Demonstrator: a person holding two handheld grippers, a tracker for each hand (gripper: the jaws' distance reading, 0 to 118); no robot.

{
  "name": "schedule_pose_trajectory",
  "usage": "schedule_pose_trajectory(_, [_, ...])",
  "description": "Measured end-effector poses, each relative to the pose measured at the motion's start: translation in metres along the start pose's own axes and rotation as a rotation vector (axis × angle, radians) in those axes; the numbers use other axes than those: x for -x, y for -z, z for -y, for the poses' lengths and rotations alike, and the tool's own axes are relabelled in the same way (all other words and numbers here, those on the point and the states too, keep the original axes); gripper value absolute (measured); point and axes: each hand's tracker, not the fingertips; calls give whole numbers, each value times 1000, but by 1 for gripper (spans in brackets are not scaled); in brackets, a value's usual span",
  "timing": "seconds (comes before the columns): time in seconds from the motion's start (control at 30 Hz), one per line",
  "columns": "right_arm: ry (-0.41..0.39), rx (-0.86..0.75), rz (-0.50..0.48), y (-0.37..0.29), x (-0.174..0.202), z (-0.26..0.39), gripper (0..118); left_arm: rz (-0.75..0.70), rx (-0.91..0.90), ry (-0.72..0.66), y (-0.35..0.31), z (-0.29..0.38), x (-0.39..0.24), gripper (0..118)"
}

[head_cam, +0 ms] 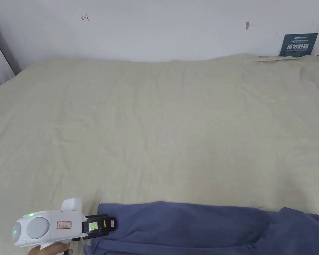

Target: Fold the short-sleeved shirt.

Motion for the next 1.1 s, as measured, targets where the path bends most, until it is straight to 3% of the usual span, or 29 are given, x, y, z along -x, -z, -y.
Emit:
schedule_pose_trajectory(0.3, [7, 19, -8, 1, -2, 3, 0, -51, 6, 92, 4, -1, -15, 62])
schedule_pose_trajectory(0.47, [19, 22, -3, 0, -5, 5, 0, -83, 16, 114, 3, -1, -17, 22])
schedule_pose_trajectory(0.53, [29, 25, -3, 0, -8, 6, 0, 0, 29, 96, 1, -1, -17, 11])
schedule_pose_trajectory(0.67, [37, 24, 0, -1, -10, 5, 0, -50, 17, 149, -4, 2, -30, 5])
schedule_pose_trajectory(1.1, [35, 0, 0, -5, -17, -2, 0, -84, -23, 133, -53, -19, -31, 3])
